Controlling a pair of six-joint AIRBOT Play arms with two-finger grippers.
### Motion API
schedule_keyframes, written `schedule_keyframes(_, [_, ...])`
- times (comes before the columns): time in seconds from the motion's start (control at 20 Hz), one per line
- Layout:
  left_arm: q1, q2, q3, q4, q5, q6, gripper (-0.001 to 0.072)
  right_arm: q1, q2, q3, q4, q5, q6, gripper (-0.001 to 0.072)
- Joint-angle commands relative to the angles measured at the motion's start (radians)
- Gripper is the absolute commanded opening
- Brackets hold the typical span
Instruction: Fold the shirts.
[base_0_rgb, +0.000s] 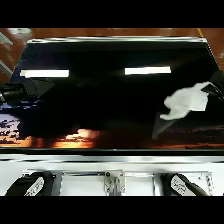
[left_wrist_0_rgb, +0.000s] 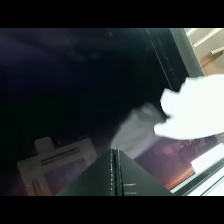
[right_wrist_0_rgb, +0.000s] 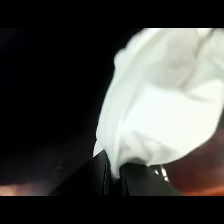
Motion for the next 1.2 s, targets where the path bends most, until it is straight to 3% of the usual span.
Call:
schedule_keyframes(0.0, [-0.001, -0.001, -0.008, 0.0, 0.0, 0.0, 0.0035, -0.042, 0.002, 0.009, -0.032, -0.042, -0.048, 0.0062])
schedule_keyframes(0.15, [-0.002, -0.001, -0.008, 0.0, -0.002, 0.0, 0.0035, -0.042, 0.002, 0.009, 0.043, -0.236, -0.052, 0.0062])
schedule_keyframes(0.25, [-0.002, -0.001, -0.008, 0.0, -0.002, 0.0, 0.0035, -0.042, 0.002, 0.01, 0.106, -0.35, -0.12, 0.0061])
schedule_keyframes(0.4, [-0.004, -0.001, -0.008, 0.0, -0.002, 0.0, 0.0035, -0.05, 0.002, 0.016, 0.094, -0.416, -0.193, 0.0061])
schedule_keyframes(0.55, [-0.005, -0.001, -0.007, 0.0, -0.019, 0.0, 0.0035, -0.092, 0.0, 0.016, -0.084, -0.343, -0.184, 0.0062])
schedule_keyframes(0.7, [-0.005, 0.003, -0.007, -0.001, -0.049, -0.001, 0.0035, -0.162, -0.039, -0.011, -0.276, -0.129, -0.137, 0.006])
schedule_keyframes(0.8, [-0.006, 0.007, -0.007, -0.001, -0.064, -0.001, 0.0035, -0.23, -0.065, -0.114, -0.279, -0.052, -0.137, 0.0061])
schedule_keyframes(1.15, [-0.006, 0.008, -0.006, -0.001, -0.07, -0.001, 0.0035, -0.495, -0.066, -0.444, -0.364, -0.031, -0.117, 0.0061])
